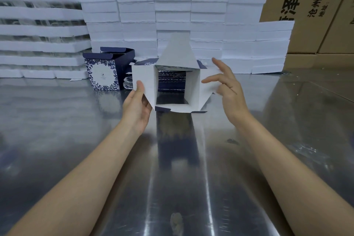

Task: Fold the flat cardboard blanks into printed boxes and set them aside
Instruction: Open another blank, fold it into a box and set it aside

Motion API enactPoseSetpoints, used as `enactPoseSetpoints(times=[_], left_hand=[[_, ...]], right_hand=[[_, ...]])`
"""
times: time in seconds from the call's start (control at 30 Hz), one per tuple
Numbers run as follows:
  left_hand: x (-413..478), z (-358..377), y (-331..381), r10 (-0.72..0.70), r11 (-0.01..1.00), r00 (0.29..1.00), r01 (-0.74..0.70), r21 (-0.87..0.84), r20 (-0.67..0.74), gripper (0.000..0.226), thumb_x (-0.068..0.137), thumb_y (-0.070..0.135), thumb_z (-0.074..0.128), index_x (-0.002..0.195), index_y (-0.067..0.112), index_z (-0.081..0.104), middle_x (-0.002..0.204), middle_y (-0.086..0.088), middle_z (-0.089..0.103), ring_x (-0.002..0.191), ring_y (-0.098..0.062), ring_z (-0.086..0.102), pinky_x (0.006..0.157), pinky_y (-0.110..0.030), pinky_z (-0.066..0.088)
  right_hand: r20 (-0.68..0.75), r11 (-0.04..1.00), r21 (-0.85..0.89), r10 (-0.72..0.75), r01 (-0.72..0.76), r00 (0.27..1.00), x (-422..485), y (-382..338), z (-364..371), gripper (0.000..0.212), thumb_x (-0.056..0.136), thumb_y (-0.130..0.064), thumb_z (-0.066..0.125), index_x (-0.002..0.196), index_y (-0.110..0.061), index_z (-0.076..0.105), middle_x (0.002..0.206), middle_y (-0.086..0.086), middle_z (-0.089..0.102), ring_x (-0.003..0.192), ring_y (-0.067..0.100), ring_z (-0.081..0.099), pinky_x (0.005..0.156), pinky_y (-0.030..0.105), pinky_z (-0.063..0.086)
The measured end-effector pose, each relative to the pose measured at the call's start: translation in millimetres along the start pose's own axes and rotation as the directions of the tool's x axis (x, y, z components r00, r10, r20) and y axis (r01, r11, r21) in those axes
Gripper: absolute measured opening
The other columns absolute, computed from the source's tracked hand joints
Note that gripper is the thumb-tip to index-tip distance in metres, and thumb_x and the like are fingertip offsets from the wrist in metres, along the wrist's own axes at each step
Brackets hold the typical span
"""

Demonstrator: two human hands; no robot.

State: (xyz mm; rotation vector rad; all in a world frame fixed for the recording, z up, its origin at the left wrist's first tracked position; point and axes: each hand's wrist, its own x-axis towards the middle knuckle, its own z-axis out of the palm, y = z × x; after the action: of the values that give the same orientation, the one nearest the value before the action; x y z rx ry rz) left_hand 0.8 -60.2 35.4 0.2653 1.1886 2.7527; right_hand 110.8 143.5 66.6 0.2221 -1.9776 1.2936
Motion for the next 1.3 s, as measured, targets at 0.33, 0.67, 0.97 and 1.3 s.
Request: enactPoseSetpoints(times=[0.33, 0.67, 0.97, 1.3], left_hand=[[-2, 1, 2, -0.018, 0.996, 0.999, 0.021, -0.081, 0.031, 0.022, 0.096, 0.027, 0.058, 0.107, 0.009, 0.063, 0.097, -0.004, 0.075, 0.089, -0.013, 0.072, 0.071, -0.022, 0.057], [-11, 12, 1, 0.074, 0.988, 0.991, -0.088, 0.124, 0.113, 0.038, 0.098, 0.036, 0.051, 0.116, 0.004, 0.061, 0.110, -0.008, 0.072, 0.101, -0.018, 0.069, 0.089, -0.030, 0.055], [-19, 8, -25, 0.013, 0.786, 0.964, -0.175, 0.593, 0.267, 0.075, 0.084, 0.057, 0.045, 0.147, 0.018, 0.031, 0.142, 0.001, 0.052, 0.131, -0.015, 0.048, 0.114, -0.044, 0.034], [-16, 3, -18, 0.287, 0.465, 0.810, -0.585, 0.664, 0.512, 0.066, 0.104, 0.022, 0.040, 0.142, 0.049, -0.007, 0.163, 0.010, -0.002, 0.150, -0.009, 0.001, 0.123, -0.038, 0.011]], right_hand=[[0.481, 0.957, -0.255, 0.252, -0.140, 0.840, -2, 23, -5, 0.087, 0.075, -0.001, 0.067, 0.142, -0.046, 0.034, 0.132, -0.012, 0.048, 0.109, 0.009, 0.056, 0.090, 0.008, 0.043], [-0.230, 0.984, -0.053, 0.153, -0.169, 0.961, 0, 25, 24, 0.039, 0.079, -0.024, 0.078, 0.116, -0.032, 0.069, 0.067, -0.011, 0.054, 0.057, -0.002, 0.044, 0.064, 0.009, 0.040], [-0.177, 0.961, -0.248, 0.081, -0.124, 0.981, -5, 17, 30, 0.063, 0.081, -0.019, 0.076, 0.138, -0.032, 0.050, 0.044, -0.016, 0.037, 0.048, 0.006, 0.037, 0.064, 0.019, 0.040], [0.040, 0.812, -0.555, -0.189, 0.179, 0.981, -15, 16, 30, 0.064, 0.096, -0.029, 0.054, 0.150, -0.040, 0.022, 0.134, -0.006, 0.058, 0.097, 0.019, 0.065, 0.081, 0.041, 0.055]])
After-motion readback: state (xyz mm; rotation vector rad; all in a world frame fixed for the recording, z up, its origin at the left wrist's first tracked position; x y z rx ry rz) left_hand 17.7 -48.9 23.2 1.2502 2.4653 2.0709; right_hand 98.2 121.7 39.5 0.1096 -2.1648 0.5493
